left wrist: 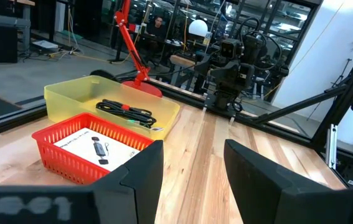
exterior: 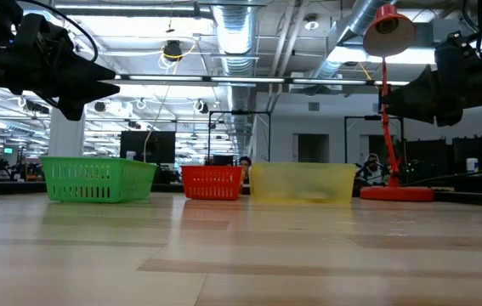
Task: Pick and place items into bin
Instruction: Return to Home Position
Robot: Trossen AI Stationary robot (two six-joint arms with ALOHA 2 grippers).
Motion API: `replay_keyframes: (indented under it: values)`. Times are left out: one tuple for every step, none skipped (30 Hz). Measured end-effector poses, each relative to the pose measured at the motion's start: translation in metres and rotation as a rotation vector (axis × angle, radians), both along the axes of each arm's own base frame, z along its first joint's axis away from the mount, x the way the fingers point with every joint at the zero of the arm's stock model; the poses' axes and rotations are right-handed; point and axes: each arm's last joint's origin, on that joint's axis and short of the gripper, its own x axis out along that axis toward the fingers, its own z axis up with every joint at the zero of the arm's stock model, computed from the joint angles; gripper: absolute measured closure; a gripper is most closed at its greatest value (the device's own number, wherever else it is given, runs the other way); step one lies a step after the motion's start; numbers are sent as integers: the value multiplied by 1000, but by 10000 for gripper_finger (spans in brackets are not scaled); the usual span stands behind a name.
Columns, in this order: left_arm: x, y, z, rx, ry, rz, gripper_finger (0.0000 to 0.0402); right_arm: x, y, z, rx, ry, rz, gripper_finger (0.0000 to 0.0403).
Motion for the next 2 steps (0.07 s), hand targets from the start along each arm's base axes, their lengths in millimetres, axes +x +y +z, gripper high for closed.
replay_keyframes:
  values:
    - [0, 0, 0, 0, 0, 0, 244, 0, 0, 0, 0, 0, -1, 148]
    - [0, 0, 0, 0, 0, 0, 244, 0, 0, 0, 0, 0, 0, 148]
